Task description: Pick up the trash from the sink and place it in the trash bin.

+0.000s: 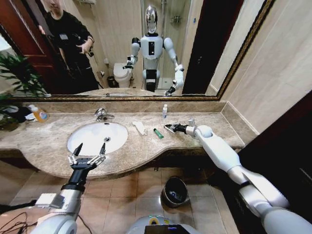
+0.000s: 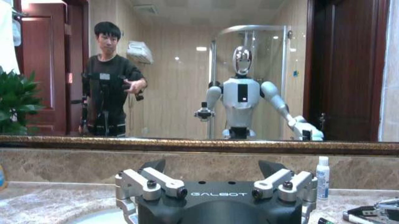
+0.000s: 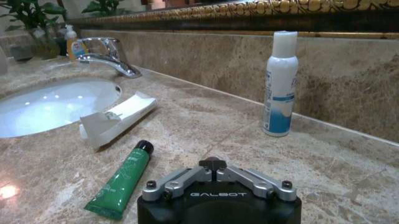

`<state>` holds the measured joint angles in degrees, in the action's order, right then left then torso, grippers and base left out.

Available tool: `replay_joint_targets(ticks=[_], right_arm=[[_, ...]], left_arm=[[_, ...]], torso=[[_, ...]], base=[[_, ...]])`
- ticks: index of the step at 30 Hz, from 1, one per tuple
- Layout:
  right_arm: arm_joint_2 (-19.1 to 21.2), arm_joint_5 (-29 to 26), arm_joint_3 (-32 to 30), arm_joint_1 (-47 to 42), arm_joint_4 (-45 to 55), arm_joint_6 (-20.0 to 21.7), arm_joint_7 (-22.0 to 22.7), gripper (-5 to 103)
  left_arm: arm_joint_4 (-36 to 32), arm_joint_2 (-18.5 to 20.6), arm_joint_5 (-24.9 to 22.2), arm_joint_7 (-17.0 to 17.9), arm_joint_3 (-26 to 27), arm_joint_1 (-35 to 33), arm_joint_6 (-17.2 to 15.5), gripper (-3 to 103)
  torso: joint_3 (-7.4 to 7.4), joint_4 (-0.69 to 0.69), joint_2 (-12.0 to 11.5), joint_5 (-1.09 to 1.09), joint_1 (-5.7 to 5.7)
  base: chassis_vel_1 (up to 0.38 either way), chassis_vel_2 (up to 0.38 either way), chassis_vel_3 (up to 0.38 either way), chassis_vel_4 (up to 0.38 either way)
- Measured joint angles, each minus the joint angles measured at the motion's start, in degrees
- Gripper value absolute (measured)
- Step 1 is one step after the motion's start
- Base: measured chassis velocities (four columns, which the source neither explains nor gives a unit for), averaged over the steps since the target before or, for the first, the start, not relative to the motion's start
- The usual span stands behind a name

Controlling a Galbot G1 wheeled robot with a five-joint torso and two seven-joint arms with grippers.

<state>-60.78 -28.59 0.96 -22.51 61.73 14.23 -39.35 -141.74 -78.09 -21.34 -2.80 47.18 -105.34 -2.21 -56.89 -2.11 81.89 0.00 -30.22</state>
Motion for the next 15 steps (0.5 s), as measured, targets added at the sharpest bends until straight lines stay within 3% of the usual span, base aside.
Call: replay_joint_targets(ticks=[10, 15], right_arm=[[1.15, -0.89, -0.09, -0.55, 1.9, 1.22, 0.92, 0], [1.89, -1.34, -0.2, -0.58, 2.46, 1.36, 1.01, 16]], left_arm=[[0.0, 0.0, 0.0, 0.0, 0.0, 0.0, 0.0, 100], [0.0, 0.0, 0.0, 0.0, 0.0, 0.0, 0.0, 100]], torso=[[-0.01, 0.0, 0.0, 0.0, -0.01], [-0.01, 0.0, 0.0, 0.0, -0.01]], base=[[0.0, 0.0, 0.0, 0.0], [0.0, 0.0, 0.0, 0.0]])
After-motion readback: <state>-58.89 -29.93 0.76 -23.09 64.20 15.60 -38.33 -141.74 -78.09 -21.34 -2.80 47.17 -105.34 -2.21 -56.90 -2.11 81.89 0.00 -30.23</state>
